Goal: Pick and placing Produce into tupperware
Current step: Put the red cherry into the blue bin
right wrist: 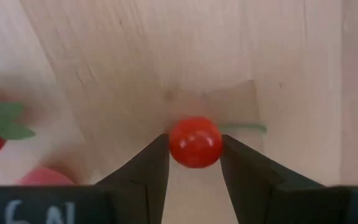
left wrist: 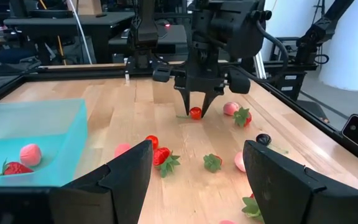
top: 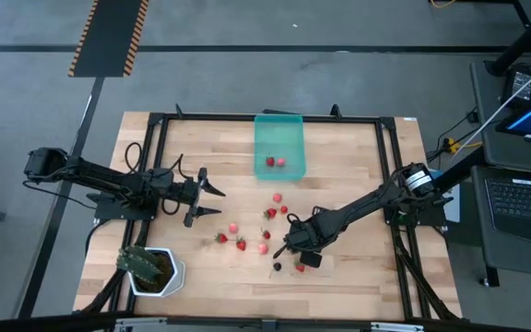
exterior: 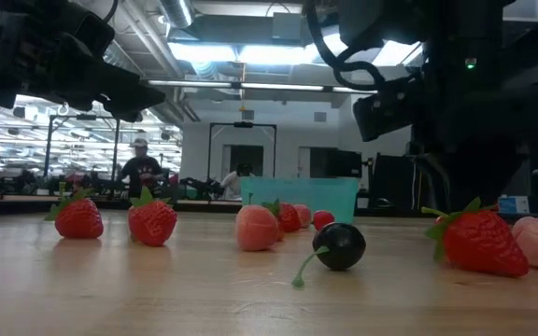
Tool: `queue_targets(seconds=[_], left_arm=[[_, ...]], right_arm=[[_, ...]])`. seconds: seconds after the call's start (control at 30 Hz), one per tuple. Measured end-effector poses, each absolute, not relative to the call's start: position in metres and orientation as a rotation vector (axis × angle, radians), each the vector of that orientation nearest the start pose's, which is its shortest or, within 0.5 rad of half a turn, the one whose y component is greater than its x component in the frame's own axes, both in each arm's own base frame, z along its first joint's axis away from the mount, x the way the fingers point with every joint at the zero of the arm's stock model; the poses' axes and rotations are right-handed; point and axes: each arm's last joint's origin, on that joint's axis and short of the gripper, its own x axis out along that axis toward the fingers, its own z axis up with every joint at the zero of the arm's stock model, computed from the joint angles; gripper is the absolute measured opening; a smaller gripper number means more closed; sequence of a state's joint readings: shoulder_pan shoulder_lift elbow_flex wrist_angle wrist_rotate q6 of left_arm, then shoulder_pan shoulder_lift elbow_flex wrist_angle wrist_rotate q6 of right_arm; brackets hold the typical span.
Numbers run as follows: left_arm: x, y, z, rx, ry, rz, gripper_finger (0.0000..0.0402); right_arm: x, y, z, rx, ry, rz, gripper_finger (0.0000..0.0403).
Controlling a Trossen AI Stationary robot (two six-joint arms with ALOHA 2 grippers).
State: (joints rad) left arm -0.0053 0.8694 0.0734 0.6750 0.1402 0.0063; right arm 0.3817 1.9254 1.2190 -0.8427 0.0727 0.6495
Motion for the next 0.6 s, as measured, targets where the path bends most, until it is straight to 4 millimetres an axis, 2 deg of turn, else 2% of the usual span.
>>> queue_targets(seconds=[0.6], left_arm=[[0.1596,-0.0049,0.1602,-0.005,0.123,-0.145,0.0245]], right_arm=[[0.3204,0.1256,0.1401,0.170,1.452,-0.249,0.0143]])
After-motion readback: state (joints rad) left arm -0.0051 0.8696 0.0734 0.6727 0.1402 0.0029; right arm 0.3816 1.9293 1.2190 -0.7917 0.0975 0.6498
